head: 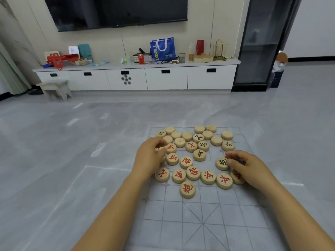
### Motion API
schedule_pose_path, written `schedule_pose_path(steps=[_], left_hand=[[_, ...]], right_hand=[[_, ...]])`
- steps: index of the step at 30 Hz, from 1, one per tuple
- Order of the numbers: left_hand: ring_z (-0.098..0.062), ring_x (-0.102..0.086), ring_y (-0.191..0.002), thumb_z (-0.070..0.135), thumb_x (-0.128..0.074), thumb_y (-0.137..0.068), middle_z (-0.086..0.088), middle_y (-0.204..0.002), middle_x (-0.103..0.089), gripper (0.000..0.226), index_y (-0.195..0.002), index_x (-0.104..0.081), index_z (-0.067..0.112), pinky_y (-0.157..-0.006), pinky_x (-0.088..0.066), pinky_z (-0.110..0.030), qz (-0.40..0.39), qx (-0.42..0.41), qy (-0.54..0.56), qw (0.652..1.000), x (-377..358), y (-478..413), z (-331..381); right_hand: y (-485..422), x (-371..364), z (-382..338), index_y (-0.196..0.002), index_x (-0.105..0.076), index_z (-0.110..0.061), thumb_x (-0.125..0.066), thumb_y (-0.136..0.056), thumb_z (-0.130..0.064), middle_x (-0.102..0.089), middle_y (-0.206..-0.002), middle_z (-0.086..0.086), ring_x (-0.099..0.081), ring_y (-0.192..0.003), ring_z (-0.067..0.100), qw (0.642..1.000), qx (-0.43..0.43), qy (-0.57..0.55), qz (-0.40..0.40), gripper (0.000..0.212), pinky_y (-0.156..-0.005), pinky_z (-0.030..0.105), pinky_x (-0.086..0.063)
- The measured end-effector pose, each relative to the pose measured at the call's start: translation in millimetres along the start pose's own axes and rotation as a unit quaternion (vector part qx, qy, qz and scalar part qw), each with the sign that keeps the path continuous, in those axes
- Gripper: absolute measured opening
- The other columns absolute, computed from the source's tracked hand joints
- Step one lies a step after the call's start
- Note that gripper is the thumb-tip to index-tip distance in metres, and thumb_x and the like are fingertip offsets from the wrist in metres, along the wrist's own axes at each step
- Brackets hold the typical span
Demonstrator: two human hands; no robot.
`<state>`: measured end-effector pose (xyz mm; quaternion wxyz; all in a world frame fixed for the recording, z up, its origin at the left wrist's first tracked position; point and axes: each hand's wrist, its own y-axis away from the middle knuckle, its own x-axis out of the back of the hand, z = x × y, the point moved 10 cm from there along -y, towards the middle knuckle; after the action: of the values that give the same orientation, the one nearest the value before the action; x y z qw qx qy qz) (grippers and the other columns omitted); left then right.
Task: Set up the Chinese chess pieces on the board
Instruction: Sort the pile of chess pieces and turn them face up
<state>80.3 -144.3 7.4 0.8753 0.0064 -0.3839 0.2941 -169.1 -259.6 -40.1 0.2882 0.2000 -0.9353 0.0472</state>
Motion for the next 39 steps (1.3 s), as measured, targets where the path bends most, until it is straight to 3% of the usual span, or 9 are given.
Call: schedule_pose_path(steps=[5, 11, 15, 21, 26, 30, 34, 37, 39], left_hand=[[-0.027, -0.051, -0.111, 0.021, -0.056, -0.089, -0.008, -0.123, -0.056, 0.033, -0.121, -0.058, 0.021, -0.096, -0.043, -0.041, -0.092, -0.027, -0.147, 0.984, -56.2, -54.6, 15.8], [-0.03, -0.048, -0.112, 0.021, -0.06, -0.085, -0.009, -0.121, -0.049, 0.034, -0.118, -0.059, 0.024, -0.09, -0.039, -0.037, -0.134, -0.029, -0.297, 0.945, -76.5, -74.9, 22.0], [-0.028, -0.051, -0.111, 0.022, -0.063, -0.084, -0.009, -0.122, -0.053, 0.034, -0.118, -0.059, 0.019, -0.092, -0.045, -0.038, -0.133, -0.028, -0.272, 0.953, -76.4, -71.3, 21.0], [-0.026, -0.056, -0.102, 0.016, -0.06, -0.086, -0.009, -0.117, -0.053, 0.026, -0.111, -0.061, 0.012, -0.09, -0.048, -0.041, -0.07, -0.011, -0.109, 0.991, -44.6, -53.8, -6.3], [-0.027, -0.057, -0.096, 0.01, -0.06, -0.086, -0.014, -0.112, -0.061, 0.02, -0.105, -0.062, 0.007, -0.079, -0.046, -0.033, 0.011, 0.09, -0.006, 0.996, 0.0, -61.0, -55.0], [-0.023, -0.057, -0.09, 0.012, -0.063, -0.084, -0.015, -0.11, -0.06, 0.021, -0.105, -0.064, 0.008, -0.078, -0.047, -0.033, 0.011, 0.078, 0.007, 0.997, -1.2, -61.5, -61.5], [-0.014, -0.05, -0.091, 0.015, -0.064, -0.084, -0.004, -0.114, -0.047, 0.028, -0.112, -0.065, 0.014, -0.072, -0.043, -0.011, -0.024, 0.022, -0.003, 0.999, -18.6, -69.0, -39.1], [-0.021, -0.039, -0.116, 0.025, -0.063, -0.085, -0.001, -0.12, -0.043, 0.035, -0.12, -0.06, 0.025, -0.101, -0.036, -0.027, -0.079, 0.003, -0.116, 0.99, -35.1, -78.8, -32.0], [-0.024, -0.037, -0.117, 0.031, -0.06, -0.086, -0.003, -0.122, -0.042, 0.039, -0.125, -0.055, 0.03, -0.103, -0.036, -0.035, -0.132, 0.002, -0.196, 0.972, -44.8, -84.9, -29.9]], right_hand=[[0.3, 0.0, 0.1, -0.113, -0.062, -0.02, -0.057, -0.089, -0.018, -0.063, -0.107, -0.002, -0.059, -0.085, 0.009, 1.0, 0.0, -0.012, -0.006, 0.025, -0.068, 0.019, -0.041], [-2.0, 0.6, 3.2, -0.113, -0.061, -0.022, -0.057, -0.09, -0.019, -0.062, -0.106, -0.004, -0.059, -0.089, 0.011, 1.0, -0.006, -0.013, -0.004, 0.024, -0.075, 0.023, -0.041], [-1.4, 0.2, 3.2, -0.114, -0.061, -0.022, -0.056, -0.09, -0.019, -0.062, -0.106, -0.004, -0.058, -0.09, 0.011, 1.0, -0.006, -0.019, -0.003, 0.025, -0.074, 0.022, -0.041], [0.1, 7.3, -1.8, -0.112, -0.062, -0.02, -0.054, -0.091, -0.02, -0.063, -0.111, 0.0, -0.055, -0.093, 0.011, 0.999, 0.013, 0.002, 0.03, 0.023, -0.069, 0.018, -0.042], [-14.9, 25.9, -25.5, -0.115, -0.062, -0.015, -0.056, -0.09, -0.021, -0.058, -0.12, 0.005, -0.053, -0.11, 0.021, 0.985, 0.048, 0.128, 0.101, 0.027, -0.092, 0.033, -0.04], [-54.0, 7.4, -41.1, -0.122, -0.057, -0.014, -0.058, -0.087, -0.03, -0.054, -0.126, 0.008, -0.047, -0.117, 0.026, 0.963, 0.073, 0.255, 0.049, 0.038, -0.099, 0.039, -0.037], [-72.8, -8.9, -37.3, -0.124, -0.053, -0.019, -0.057, -0.086, -0.041, -0.052, -0.125, 0.008, -0.044, -0.117, 0.027, 0.934, 0.054, 0.352, 0.021, 0.044, -0.097, 0.037, -0.035], [-76.4, -10.6, -34.0, -0.121, -0.055, -0.022, -0.056, -0.087, -0.04, -0.054, -0.121, 0.006, -0.045, -0.114, 0.026, 0.928, 0.051, 0.368, 0.037, 0.039, -0.093, 0.036, -0.033], [-77.1, -9.7, -33.0, -0.121, -0.055, -0.023, -0.055, -0.087, -0.04, -0.054, -0.122, 0.005, -0.045, -0.115, 0.025, 0.929, 0.057, 0.362, 0.048, 0.038, -0.093, 0.037, -0.033]])
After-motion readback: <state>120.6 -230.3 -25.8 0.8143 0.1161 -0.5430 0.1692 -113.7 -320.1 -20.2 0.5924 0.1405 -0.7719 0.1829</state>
